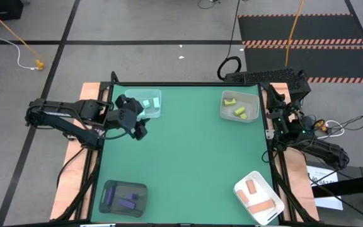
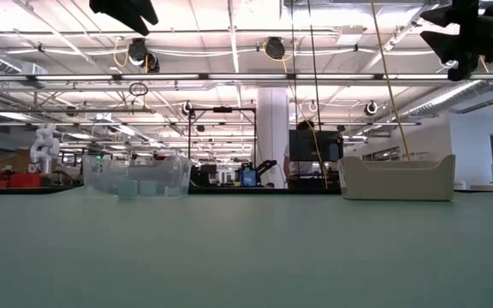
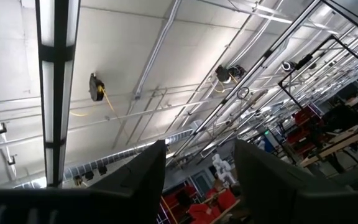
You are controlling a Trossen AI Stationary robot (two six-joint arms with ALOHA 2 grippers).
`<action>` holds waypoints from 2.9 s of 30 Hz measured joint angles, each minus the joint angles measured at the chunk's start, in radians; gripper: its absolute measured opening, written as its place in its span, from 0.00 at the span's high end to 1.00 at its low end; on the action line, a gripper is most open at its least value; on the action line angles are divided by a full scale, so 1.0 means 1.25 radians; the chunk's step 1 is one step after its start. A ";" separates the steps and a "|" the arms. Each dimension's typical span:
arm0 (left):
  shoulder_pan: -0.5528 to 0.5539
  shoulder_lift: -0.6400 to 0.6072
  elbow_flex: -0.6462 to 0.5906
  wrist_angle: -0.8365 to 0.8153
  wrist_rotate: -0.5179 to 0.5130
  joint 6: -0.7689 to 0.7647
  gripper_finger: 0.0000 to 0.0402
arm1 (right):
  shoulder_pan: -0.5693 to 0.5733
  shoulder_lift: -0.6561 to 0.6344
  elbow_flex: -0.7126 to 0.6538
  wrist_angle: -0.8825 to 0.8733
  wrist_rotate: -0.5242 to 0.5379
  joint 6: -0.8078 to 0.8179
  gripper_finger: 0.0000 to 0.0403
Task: Sort & place blocks by color
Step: Return to Home Position
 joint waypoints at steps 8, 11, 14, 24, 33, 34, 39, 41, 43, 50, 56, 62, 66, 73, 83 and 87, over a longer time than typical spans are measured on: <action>0.002 0.000 0.000 0.001 0.000 0.128 0.39 | 0.000 0.000 0.000 0.000 0.000 0.000 0.55; 0.003 0.000 -0.006 0.007 -0.003 0.135 0.39 | 0.000 0.000 0.000 0.000 0.000 0.000 0.55; 0.003 -0.002 -0.045 0.030 -0.023 0.134 0.39 | 0.000 0.000 0.000 0.000 0.000 0.000 0.55; 0.010 -0.255 -0.409 0.280 -0.012 0.189 0.39 | 0.000 0.000 0.000 -0.002 -0.001 0.000 0.55; 0.044 -0.560 -0.760 0.587 -0.014 0.077 0.39 | 0.000 0.000 0.000 -0.005 -0.001 0.000 0.55; 0.047 -0.584 -0.800 0.644 -0.014 0.089 0.39 | 0.000 0.000 0.000 -0.005 -0.001 0.000 0.55; 0.049 -0.662 -0.968 0.921 -0.013 0.179 0.39 | 0.001 0.000 0.000 -0.006 -0.001 0.000 0.55; 0.049 -0.665 -1.003 0.993 -0.013 0.197 0.39 | 0.000 0.000 0.000 -0.006 -0.001 0.000 0.55; 0.049 -0.665 -1.026 1.046 -0.013 0.208 0.39 | 0.000 0.000 0.000 -0.006 -0.001 0.000 0.55; 0.050 -0.665 -1.046 1.091 -0.020 0.279 0.39 | 0.000 0.000 0.000 -0.006 -0.001 0.000 0.55; 0.049 -0.664 -1.046 1.079 -0.020 0.302 0.39 | 0.000 0.000 0.000 -0.006 -0.001 0.000 0.55; 0.049 -0.664 -1.046 1.079 -0.020 0.303 0.39 | 0.000 0.000 0.000 -0.006 -0.001 0.000 0.55; 0.050 -0.664 -1.046 1.079 -0.020 0.302 0.39 | 0.000 0.000 0.000 -0.006 -0.001 0.000 0.55; 0.049 -0.664 -1.046 1.079 -0.020 0.302 0.39 | 0.001 0.000 0.000 -0.006 -0.001 0.000 0.55; 0.049 -0.664 -1.046 1.079 -0.020 0.301 0.39 | 0.000 0.000 0.000 -0.006 -0.001 0.000 0.55; 0.049 -0.664 -1.046 1.079 -0.020 0.301 0.39 | 0.001 0.000 0.000 -0.006 -0.001 0.000 0.55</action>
